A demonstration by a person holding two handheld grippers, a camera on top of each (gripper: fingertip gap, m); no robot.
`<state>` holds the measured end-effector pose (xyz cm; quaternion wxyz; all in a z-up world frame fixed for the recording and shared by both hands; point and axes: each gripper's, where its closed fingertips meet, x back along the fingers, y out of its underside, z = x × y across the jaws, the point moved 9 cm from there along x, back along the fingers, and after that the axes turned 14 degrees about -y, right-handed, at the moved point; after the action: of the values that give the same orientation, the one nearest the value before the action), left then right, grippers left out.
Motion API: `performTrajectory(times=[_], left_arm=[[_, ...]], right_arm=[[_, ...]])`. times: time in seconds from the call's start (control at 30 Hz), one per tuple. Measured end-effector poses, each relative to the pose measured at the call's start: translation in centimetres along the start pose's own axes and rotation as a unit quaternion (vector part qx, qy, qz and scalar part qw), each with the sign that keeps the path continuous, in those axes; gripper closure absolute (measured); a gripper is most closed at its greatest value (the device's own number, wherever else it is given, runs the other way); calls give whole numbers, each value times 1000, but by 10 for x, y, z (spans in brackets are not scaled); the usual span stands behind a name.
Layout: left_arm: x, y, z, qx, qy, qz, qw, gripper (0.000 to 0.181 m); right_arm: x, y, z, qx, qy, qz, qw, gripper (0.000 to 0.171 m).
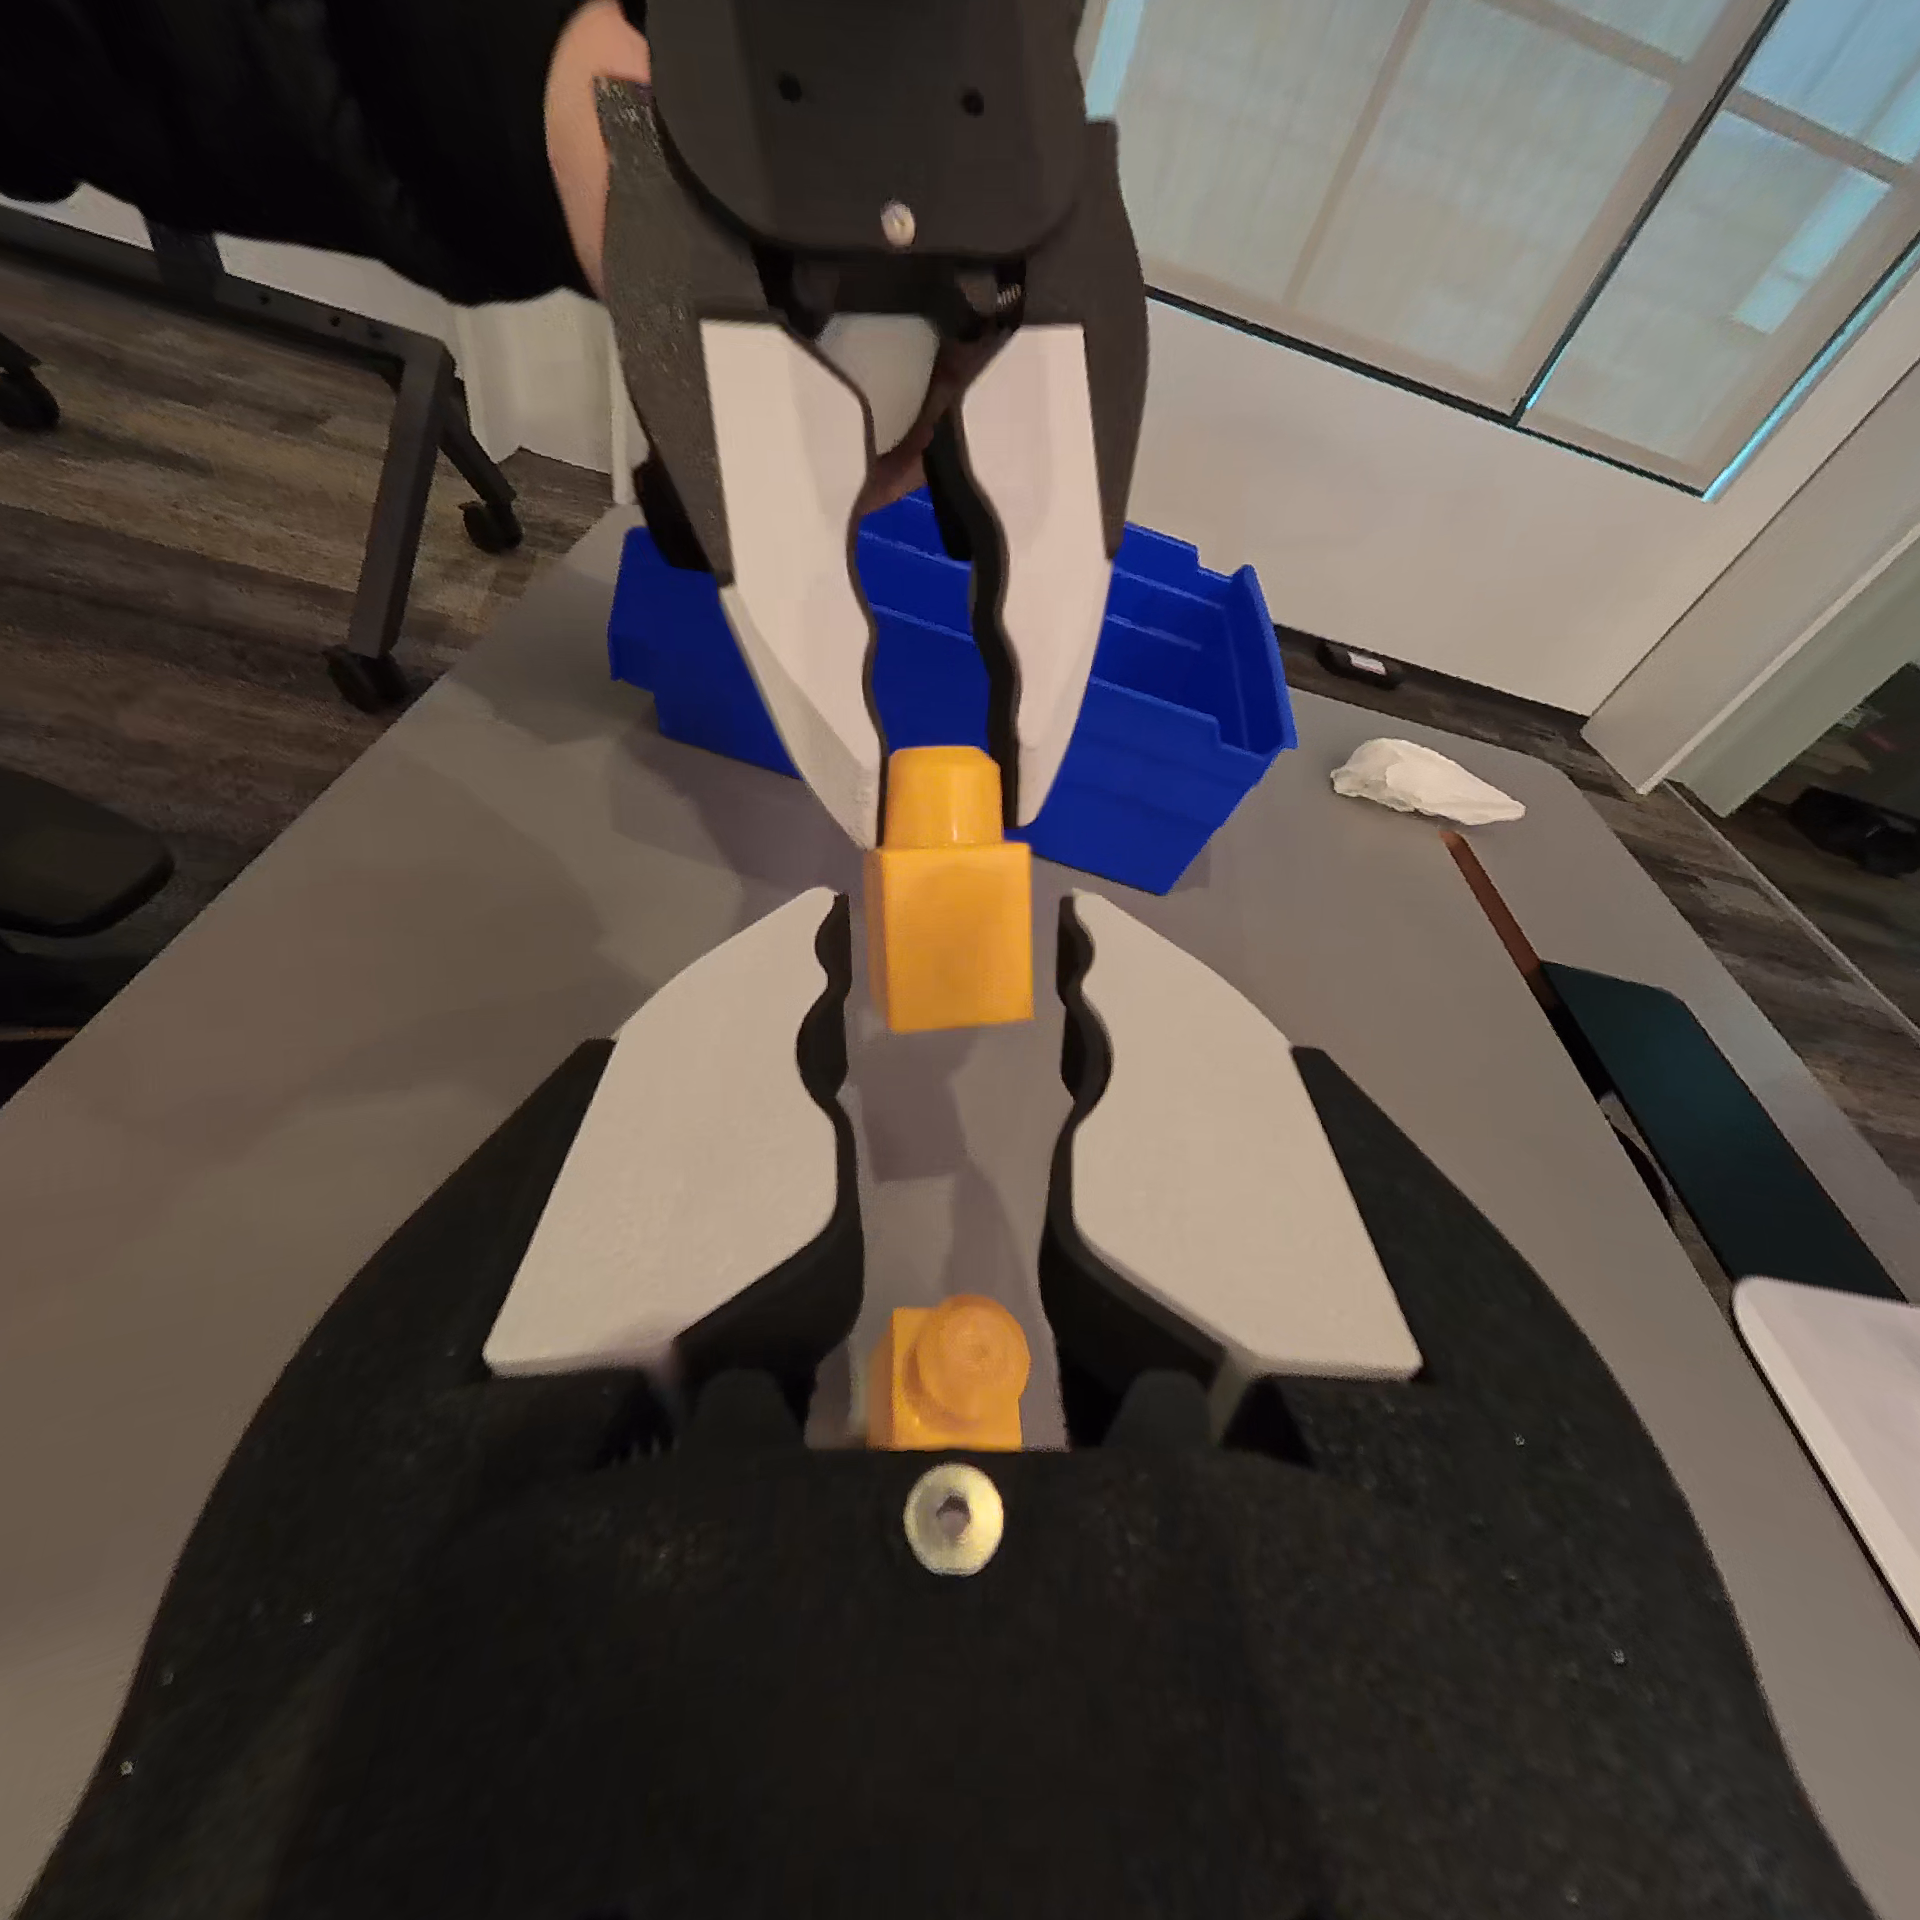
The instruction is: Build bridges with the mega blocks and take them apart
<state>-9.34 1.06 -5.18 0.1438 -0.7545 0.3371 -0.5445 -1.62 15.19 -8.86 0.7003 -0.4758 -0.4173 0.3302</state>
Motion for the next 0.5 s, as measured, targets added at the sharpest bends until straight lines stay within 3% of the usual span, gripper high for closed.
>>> performTrajectory(times=[0.1,0.2,0.5], left_arm=[[-20,10,-5,-35,13,-94,995,152],[-44,14,-4,-58,33,-138,988,151],[-87,12,-2,-106,76,-215,968,151]], right_arm=[[15,7,-2,-10,23,-8,1000,133],[34,13,-10,-21,39,10,999,136],[71,37,-32,-44,74,25,996,138]])
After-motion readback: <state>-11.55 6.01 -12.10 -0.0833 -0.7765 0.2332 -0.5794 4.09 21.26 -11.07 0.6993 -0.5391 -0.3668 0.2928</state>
